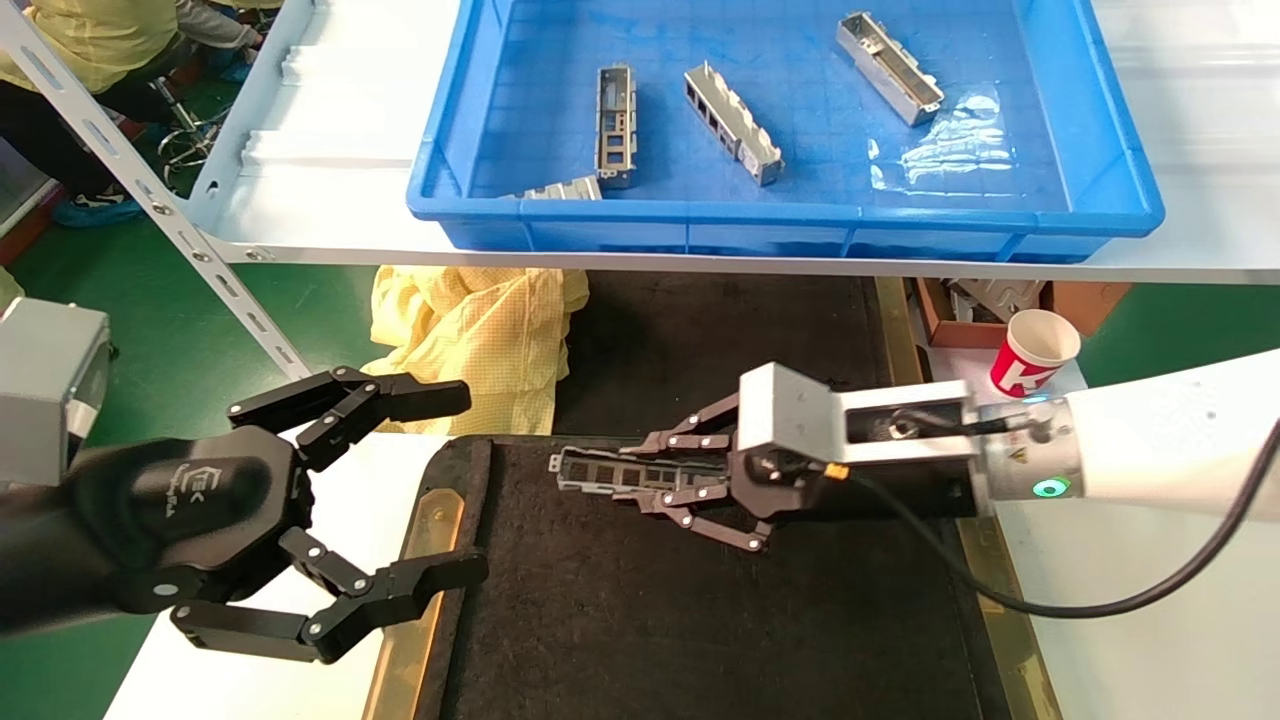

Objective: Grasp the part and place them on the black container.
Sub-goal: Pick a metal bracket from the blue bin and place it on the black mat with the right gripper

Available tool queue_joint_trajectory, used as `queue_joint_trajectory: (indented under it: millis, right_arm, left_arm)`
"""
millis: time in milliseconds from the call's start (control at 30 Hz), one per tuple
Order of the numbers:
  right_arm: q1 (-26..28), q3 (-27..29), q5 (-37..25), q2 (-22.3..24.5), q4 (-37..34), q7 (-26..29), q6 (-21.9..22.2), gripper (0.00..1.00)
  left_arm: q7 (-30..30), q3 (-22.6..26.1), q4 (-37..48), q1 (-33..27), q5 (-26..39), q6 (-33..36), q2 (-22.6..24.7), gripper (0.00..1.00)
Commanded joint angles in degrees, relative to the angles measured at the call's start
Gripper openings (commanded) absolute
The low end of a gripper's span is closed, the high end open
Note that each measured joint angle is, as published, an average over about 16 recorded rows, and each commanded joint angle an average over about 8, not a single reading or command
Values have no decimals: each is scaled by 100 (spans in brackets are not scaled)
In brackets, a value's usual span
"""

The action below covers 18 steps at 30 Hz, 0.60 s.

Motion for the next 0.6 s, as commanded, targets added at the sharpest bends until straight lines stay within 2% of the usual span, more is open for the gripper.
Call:
queue_joint_trajectory:
  millis: [33,600]
  right_arm:
    - [-95,-34,-51,-71,25,-39,104,0]
    - [-360,-114,-220,-774,-497,-383,759,0]
  left_arm:
    - [0,0,0,0,0,0,0,100]
    - [0,0,0,0,0,0,0,100]
